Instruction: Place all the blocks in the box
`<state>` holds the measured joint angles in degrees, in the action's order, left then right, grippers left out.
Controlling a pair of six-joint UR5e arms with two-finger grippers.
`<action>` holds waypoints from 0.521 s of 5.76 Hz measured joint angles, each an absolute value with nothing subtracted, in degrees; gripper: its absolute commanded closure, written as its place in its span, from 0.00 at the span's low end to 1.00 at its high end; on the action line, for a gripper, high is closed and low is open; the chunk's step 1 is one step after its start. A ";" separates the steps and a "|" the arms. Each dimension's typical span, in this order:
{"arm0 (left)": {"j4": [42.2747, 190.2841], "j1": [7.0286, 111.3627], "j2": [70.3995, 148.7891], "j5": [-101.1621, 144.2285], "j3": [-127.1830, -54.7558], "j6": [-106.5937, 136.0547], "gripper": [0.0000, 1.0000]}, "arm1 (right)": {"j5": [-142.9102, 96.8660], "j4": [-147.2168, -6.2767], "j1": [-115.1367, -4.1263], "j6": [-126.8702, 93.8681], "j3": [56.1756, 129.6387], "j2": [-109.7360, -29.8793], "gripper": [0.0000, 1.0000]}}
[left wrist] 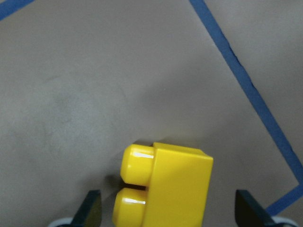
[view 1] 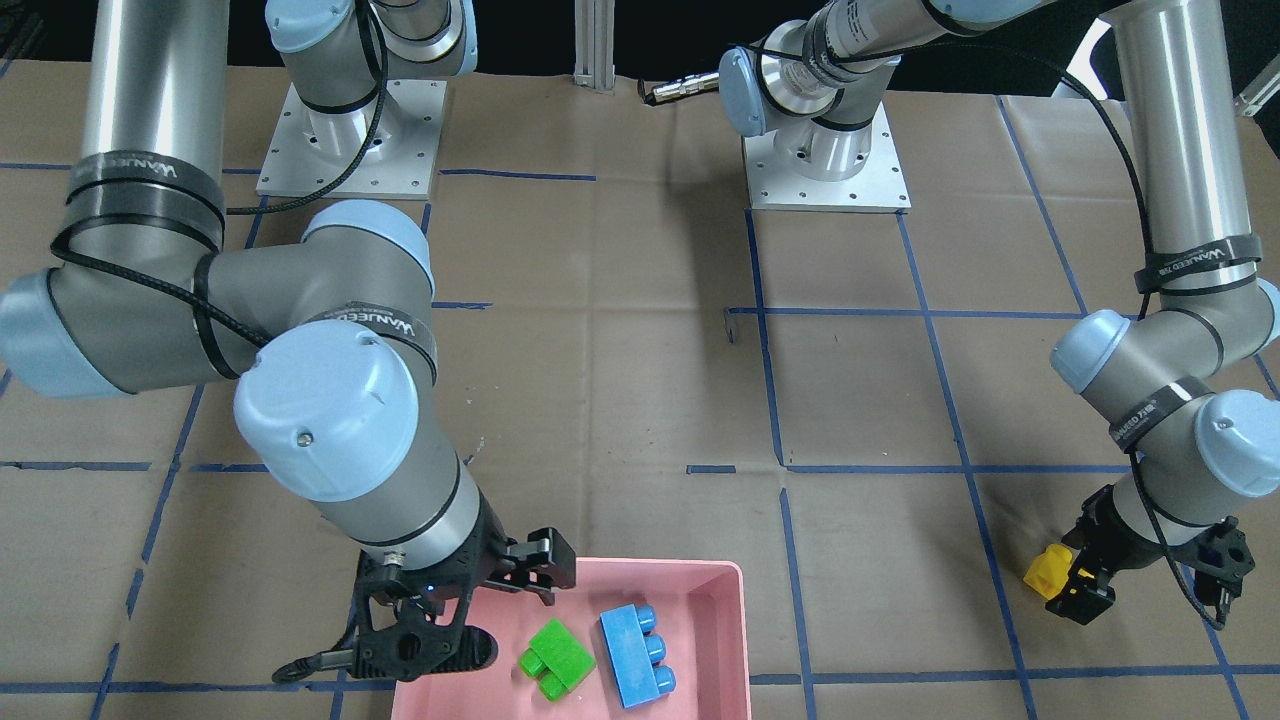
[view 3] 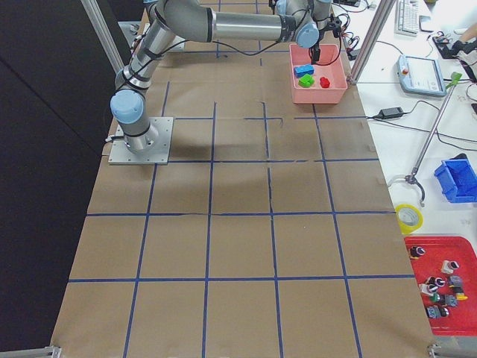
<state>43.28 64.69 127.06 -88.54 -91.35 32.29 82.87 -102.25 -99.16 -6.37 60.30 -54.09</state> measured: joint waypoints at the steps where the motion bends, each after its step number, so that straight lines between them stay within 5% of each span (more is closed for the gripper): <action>1: 43.02 64.69 127.25 -88.40 -91.67 32.11 0.20 | 83.44 -95.10 -97.14 -3.65 61.69 -58.48 0.00; 3: 43.47 64.69 127.02 -87.72 -92.01 31.88 0.44 | 83.71 -85.68 -94.93 -2.42 68.84 -70.45 0.00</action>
